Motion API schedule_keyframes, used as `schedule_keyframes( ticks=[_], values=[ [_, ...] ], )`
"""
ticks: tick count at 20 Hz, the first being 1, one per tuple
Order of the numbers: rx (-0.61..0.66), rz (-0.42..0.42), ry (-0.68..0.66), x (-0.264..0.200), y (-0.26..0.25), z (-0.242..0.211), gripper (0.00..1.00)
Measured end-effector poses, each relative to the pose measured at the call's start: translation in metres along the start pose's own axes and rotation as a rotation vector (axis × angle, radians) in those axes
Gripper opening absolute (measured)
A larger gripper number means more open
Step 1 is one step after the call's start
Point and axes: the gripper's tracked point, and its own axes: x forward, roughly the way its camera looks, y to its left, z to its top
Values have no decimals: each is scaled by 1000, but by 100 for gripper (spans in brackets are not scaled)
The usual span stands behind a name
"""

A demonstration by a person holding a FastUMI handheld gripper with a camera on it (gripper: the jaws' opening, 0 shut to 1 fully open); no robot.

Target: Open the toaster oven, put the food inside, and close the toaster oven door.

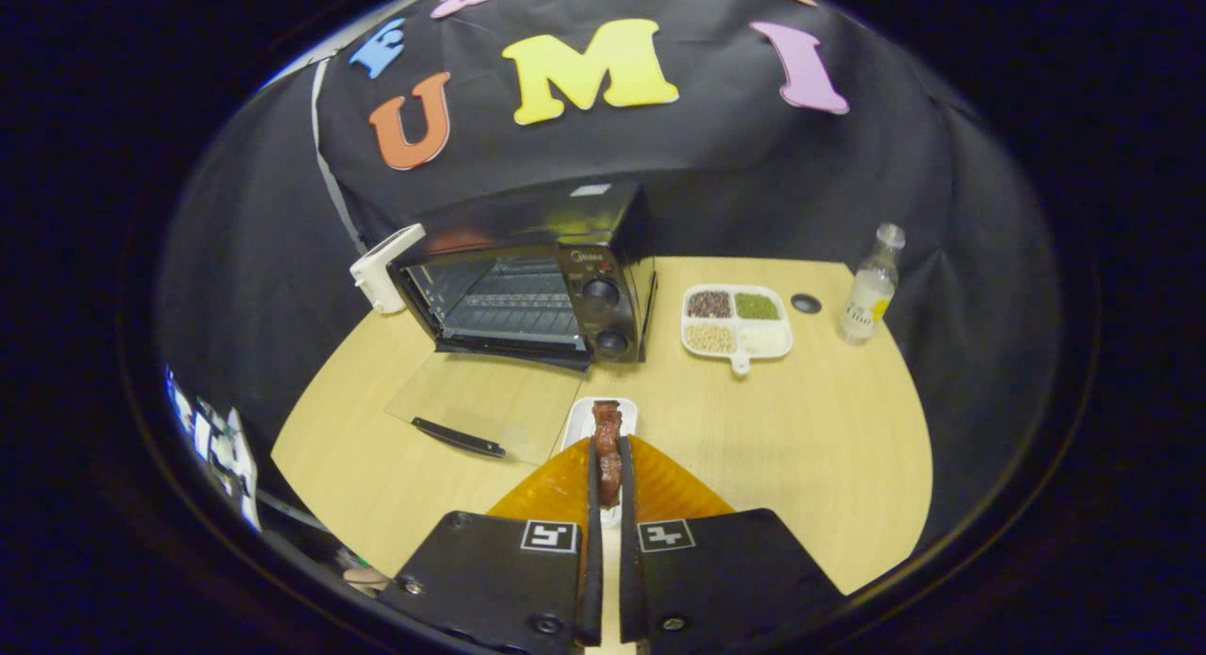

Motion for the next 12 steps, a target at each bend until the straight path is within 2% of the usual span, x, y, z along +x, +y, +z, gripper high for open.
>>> schedule_keyframes(
  ticks=[2, 6, 12],
  values=[
    [-70, -36, -46, -12, 16, 7, 10],
    [-186, -56, -108, -22, 57, 13, 10],
    [-220, -44, -179, -13, 112, 20, 10]
  ],
)
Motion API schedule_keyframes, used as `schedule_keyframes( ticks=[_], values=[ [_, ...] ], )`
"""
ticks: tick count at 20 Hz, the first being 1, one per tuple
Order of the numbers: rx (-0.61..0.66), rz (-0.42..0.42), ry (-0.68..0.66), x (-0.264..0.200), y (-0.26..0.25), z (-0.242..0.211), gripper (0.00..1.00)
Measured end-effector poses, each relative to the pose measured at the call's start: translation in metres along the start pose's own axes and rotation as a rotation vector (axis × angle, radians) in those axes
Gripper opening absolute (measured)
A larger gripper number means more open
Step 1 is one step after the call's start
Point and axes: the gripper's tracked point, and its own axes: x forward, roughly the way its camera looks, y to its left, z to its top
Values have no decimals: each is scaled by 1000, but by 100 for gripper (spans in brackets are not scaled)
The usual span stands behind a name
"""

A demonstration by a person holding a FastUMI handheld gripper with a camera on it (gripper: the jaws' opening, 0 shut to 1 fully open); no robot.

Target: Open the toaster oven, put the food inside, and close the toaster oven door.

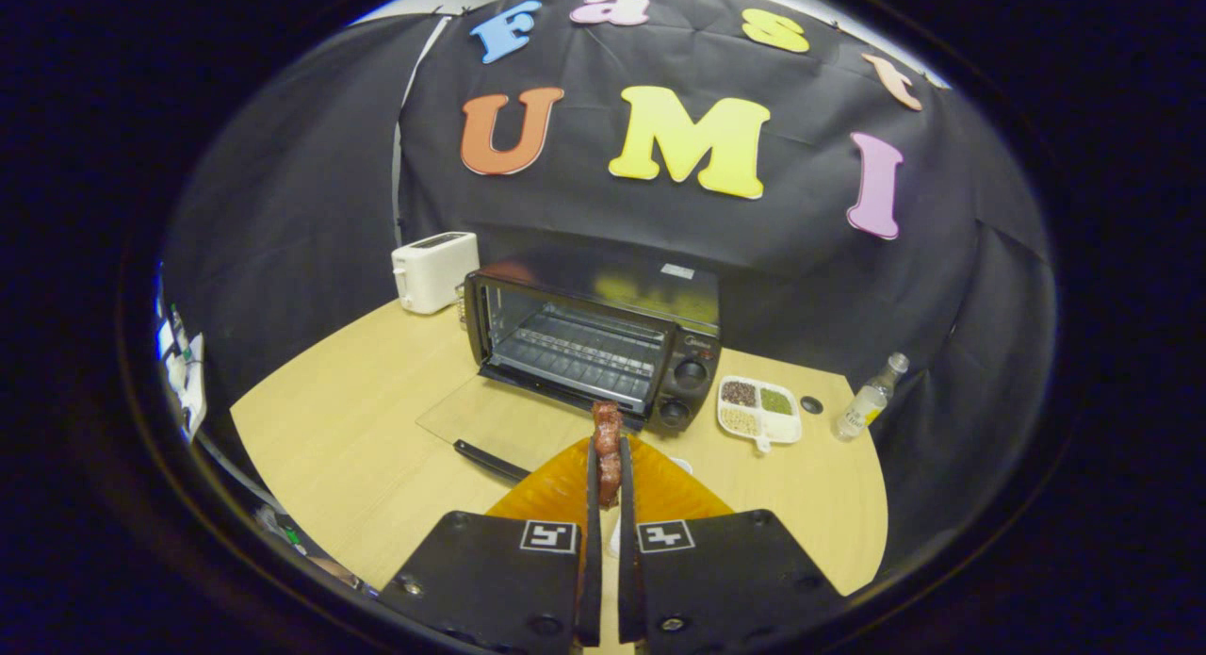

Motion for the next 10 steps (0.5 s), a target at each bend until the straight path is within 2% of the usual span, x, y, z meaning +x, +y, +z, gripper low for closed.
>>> schedule_keyframes(
  ticks=[6, 10],
  values=[
    [50, 8, -49, 38, 39, 9, 10],
    [151, 33, -57, 70, 60, 11, 10]
  ],
)
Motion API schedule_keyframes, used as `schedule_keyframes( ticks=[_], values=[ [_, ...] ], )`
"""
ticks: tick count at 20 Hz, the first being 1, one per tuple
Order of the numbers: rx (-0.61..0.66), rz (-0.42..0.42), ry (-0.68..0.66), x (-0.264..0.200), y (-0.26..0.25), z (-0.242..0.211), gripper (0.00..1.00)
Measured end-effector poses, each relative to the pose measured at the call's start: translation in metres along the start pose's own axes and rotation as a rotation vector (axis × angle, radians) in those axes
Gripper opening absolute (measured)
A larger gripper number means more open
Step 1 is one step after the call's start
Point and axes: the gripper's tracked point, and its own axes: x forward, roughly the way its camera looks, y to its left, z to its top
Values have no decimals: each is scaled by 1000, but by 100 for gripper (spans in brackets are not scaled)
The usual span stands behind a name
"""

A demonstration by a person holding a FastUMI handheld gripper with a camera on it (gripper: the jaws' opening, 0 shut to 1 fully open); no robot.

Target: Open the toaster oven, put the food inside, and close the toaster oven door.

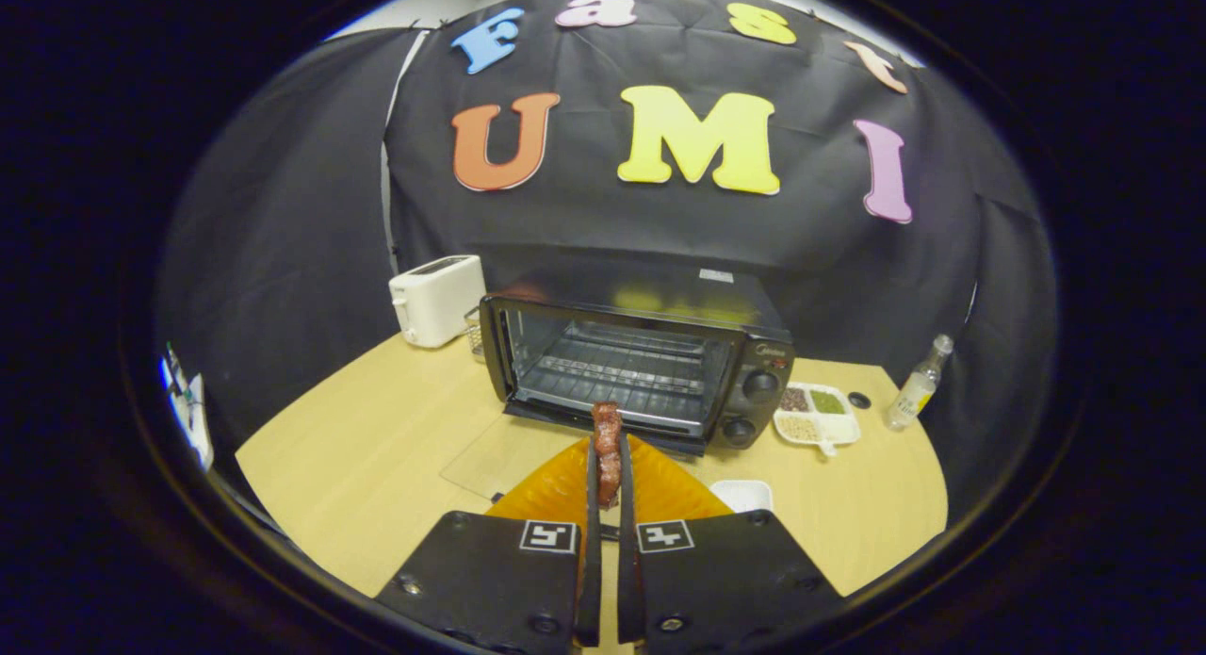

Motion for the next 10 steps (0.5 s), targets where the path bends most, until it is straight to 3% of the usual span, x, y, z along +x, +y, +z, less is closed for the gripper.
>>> schedule_keyframes(
  ticks=[4, 10],
  values=[
    [90, 23, 0, 32, 6, 2, 10],
    [348, 89, 44, 76, 6, -9, 10]
  ],
)
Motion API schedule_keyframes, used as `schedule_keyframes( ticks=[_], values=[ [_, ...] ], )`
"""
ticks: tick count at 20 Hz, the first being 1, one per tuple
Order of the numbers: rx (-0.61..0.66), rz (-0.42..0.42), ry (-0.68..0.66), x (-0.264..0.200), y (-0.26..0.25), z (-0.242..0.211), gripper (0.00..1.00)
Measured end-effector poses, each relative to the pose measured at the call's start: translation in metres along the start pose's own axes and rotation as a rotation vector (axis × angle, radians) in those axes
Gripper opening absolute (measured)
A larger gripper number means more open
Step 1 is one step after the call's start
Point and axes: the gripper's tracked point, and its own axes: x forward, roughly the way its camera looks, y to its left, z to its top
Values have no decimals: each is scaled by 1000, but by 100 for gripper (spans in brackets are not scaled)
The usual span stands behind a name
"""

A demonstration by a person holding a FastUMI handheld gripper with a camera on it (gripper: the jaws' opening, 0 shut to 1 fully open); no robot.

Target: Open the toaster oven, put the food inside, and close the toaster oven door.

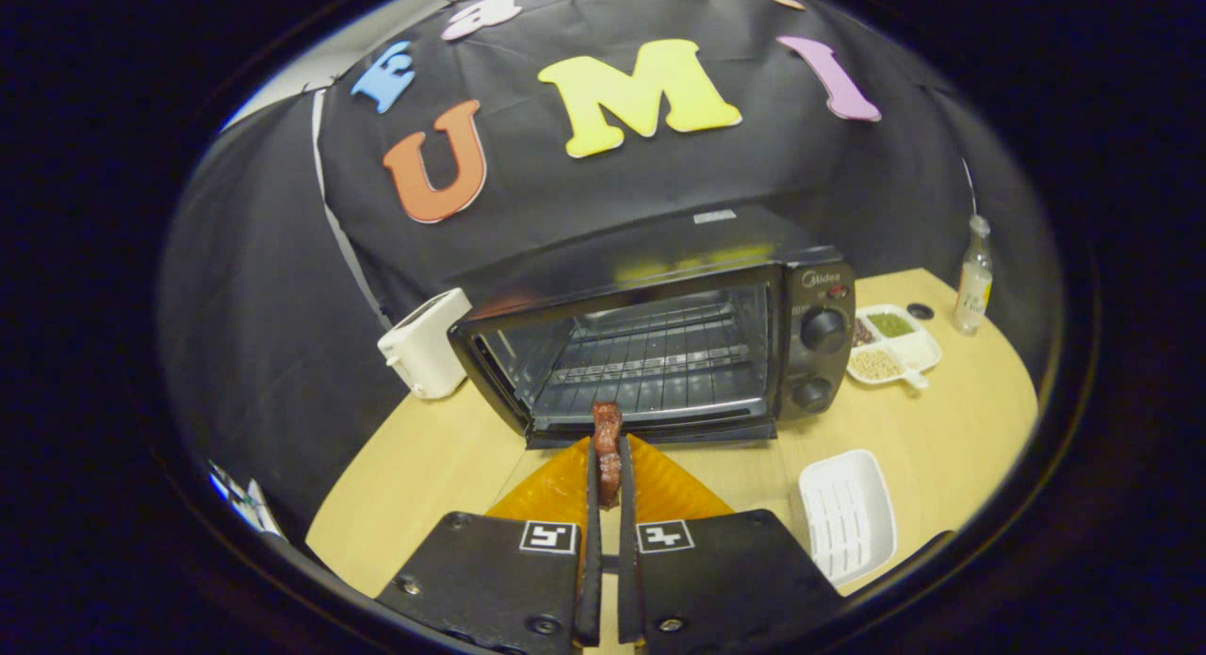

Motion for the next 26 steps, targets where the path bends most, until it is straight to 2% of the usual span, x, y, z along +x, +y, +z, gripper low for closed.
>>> schedule_keyframes(
  ticks=[4, 7, 9, 12, 14, 19, 23, 25, 26],
  values=[
    [185, 60, -36, 27, 5, 10, 10],
    [382, 134, -89, 44, 7, 25, 10],
    [479, 142, -145, 59, -2, 37, 10],
    [572, 120, -222, 89, -23, 47, 10],
    [627, 139, -248, 111, -29, 47, 10],
    [626, 144, -273, 137, -45, 42, 11],
    [556, 93, -273, 139, -53, 42, 14],
    [517, 28, -258, 140, -61, 37, 17],
    [501, 2, -258, 139, -64, 36, 21]
  ],
)
